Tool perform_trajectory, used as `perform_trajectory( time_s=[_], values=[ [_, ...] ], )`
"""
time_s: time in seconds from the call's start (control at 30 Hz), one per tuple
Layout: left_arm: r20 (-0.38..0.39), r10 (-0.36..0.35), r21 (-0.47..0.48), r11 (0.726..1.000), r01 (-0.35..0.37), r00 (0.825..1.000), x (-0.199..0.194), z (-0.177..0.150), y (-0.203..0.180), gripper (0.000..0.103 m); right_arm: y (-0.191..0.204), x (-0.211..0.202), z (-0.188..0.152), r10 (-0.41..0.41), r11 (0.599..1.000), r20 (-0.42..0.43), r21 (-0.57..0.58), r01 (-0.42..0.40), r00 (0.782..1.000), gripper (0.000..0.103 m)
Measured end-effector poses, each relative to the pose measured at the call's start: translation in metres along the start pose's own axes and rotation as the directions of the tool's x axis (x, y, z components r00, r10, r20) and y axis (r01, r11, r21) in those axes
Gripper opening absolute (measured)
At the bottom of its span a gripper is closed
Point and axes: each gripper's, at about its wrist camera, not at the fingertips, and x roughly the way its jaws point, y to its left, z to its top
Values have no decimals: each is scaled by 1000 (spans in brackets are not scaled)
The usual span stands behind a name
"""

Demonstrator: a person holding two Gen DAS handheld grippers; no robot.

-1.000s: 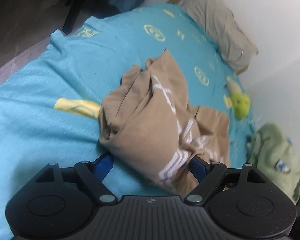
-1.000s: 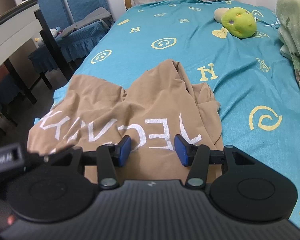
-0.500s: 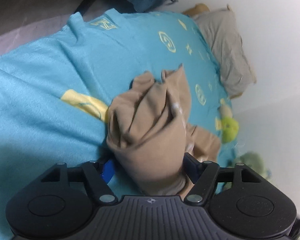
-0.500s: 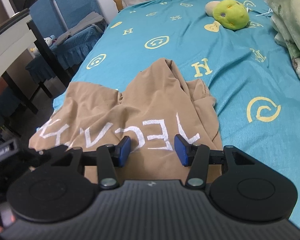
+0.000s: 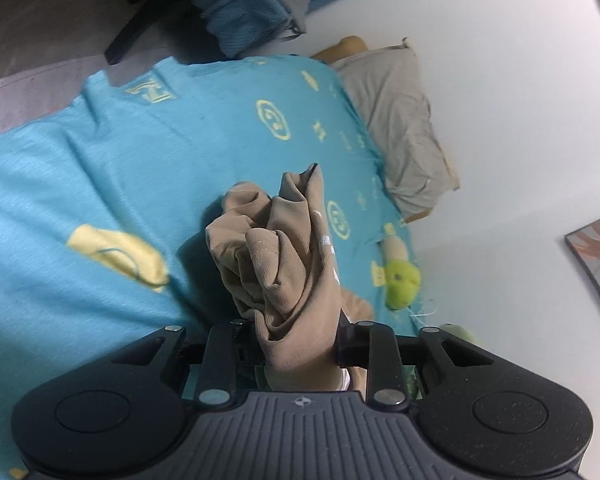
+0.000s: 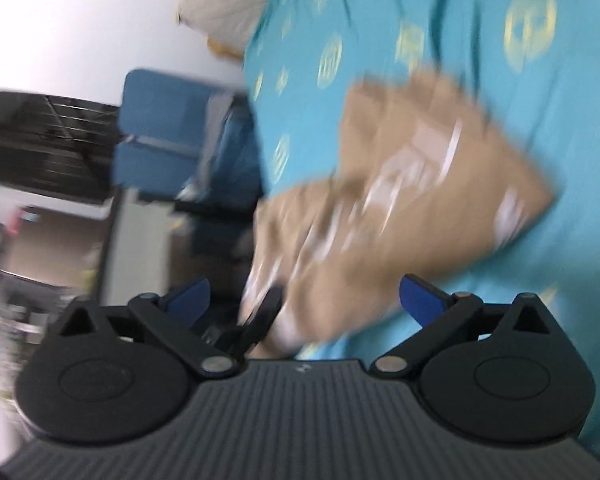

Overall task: Fold clothes
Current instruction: 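Grasp the folded shirt with both tools and lift it, then carry the shirt with both tools onto the green dinosaur blanket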

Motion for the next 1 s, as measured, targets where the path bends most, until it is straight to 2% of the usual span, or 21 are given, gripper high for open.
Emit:
perform_trajectory(
  time_s=[0.03,0.1,0.23,0.27,0.33,0.4,0.47,0.53,0.6,0.73,0.87,1.0],
  values=[
    [0,-5,-9,1000,5,1000,0,0,1,29,-5,10,-3,24,999,-49,46,-22,999,103],
    [-2,-13,-32,999,13,1000,0,1,5,29,-16,24,-6,22,993,-71,120,-13,997,103],
    [2,-23,-90,996,23,1000,2,4,13,28,-44,36,-2,-83,966,0,247,80,997,102],
    [4,-26,-100,995,27,1000,2,6,15,28,-48,34,1,-107,961,34,260,94,994,99],
    [8,-32,-115,993,33,999,4,9,16,28,-52,25,7,-137,958,122,269,100,983,81],
    [10,-38,-131,991,39,999,4,11,17,28,-53,17,12,-158,958,204,268,101,966,75],
    [12,-42,-134,990,43,999,4,12,16,27,-53,14,13,-182,958,244,260,117,952,62],
    [12,-39,-121,992,41,999,3,13,12,27,-49,12,12,-190,962,266,241,126,945,41],
    [15,-41,-119,992,43,999,1,14,9,27,-40,9,11,-179,972,284,197,126,942,33],
    [12,-65,-111,992,66,998,-12,17,-6,27,-17,-8,7,-141,985,314,139,101,939,29],
    [-28,-71,-114,991,68,997,-34,16,-37,27,0,-45,10,-94,990,330,134,52,939,28],
    [-82,-89,-112,990,79,993,-47,5,-89,27,18,-103,4,-30,992,396,125,-21,918,28]
  ],
)
